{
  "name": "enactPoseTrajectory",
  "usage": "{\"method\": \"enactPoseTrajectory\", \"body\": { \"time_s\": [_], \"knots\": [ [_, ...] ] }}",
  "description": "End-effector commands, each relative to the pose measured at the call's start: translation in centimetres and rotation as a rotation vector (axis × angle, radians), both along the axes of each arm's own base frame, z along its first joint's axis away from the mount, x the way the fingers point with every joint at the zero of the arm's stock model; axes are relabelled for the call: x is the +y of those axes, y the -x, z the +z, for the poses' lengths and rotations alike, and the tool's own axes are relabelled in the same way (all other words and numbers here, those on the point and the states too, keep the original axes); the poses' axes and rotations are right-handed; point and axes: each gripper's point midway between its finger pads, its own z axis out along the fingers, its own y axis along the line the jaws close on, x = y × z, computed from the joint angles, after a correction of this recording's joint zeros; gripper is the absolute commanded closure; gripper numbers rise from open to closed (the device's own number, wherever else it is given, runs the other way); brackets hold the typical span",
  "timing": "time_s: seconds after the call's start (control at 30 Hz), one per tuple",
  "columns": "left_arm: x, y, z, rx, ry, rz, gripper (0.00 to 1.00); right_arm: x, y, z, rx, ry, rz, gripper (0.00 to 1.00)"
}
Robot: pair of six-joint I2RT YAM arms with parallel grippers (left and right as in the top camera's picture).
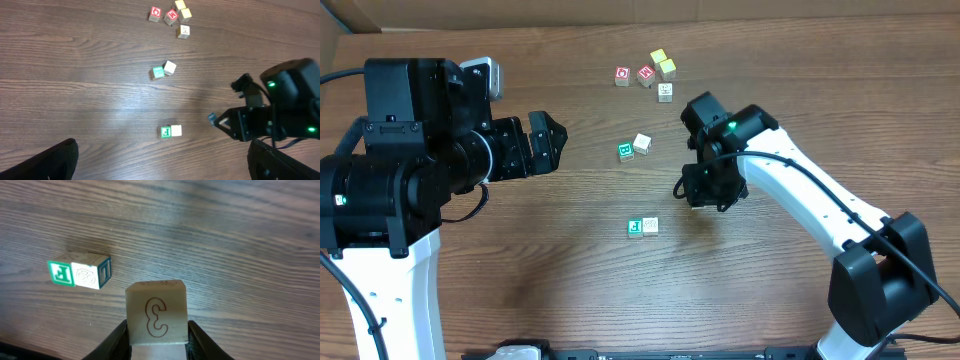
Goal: Flip 5 blocks
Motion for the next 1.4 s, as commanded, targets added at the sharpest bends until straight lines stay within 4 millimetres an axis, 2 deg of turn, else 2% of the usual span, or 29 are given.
{"method": "enactPoseTrajectory", "body": {
  "time_s": [0.0,0.03,0.07,0.13,0.2,0.33,0.47,0.57,0.67,0.77,0.97,1.07,1.27,1.37],
  "knots": [
    [0.1,0.1,0.7,-0.028,-0.003,-0.006,0.00,1.3,1.4,-1.4,0.069,-0.076,-0.016,0.66],
    [0.1,0.1,0.7,-0.028,-0.003,-0.006,0.00,1.7,1.7,-1.7,0.083,-0.102,-0.014,0.66],
    [0.1,0.1,0.7,-0.028,-0.003,-0.006,0.00,1.9,2.0,-1.9,0.095,-0.117,-0.013,0.61],
    [0.1,0.1,0.7,-0.028,-0.003,-0.006,0.00,1.9,2.5,-2.4,0.107,-0.114,-0.009,0.34],
    [0.1,0.1,0.7,-0.028,-0.003,-0.006,0.00,1.7,2.7,-2.6,0.115,-0.106,-0.009,0.21],
    [0.1,0.1,0.7,-0.028,-0.003,-0.006,0.00,1.8,2.6,-2.6,0.108,-0.110,-0.009,0.20],
    [0.1,0.1,0.7,-0.028,-0.003,-0.006,0.00,1.8,2.5,-2.6,0.104,-0.112,-0.008,0.31],
    [0.1,0.1,0.7,-0.028,-0.003,-0.006,0.00,1.3,2.1,-2.8,0.083,-0.072,-0.025,0.50],
    [0.1,0.1,0.7,-0.028,-0.003,-0.006,0.00,1.1,2.0,-3.0,0.075,-0.040,-0.062,0.75],
    [0.1,0.1,0.7,-0.028,-0.003,-0.006,0.00,1.1,2.0,-3.3,0.053,0.006,-0.091,0.88],
    [0.1,0.1,0.7,-0.028,-0.003,-0.006,0.00,0.9,1.7,-4.0,-0.047,0.128,-0.160,0.96],
    [0.1,0.1,0.7,-0.028,-0.003,-0.006,0.00,0.7,1.8,-4.9,-0.083,0.168,-0.212,0.96],
    [0.1,0.1,0.7,-0.028,-0.003,-0.006,0.00,0.8,2.2,-7.7,-0.079,0.135,-0.337,0.96],
    [0.1,0.1,0.7,-0.028,-0.003,-0.006,0.00,1.6,2.3,-8.0,-0.066,0.088,-0.334,0.96]
  ]
}}
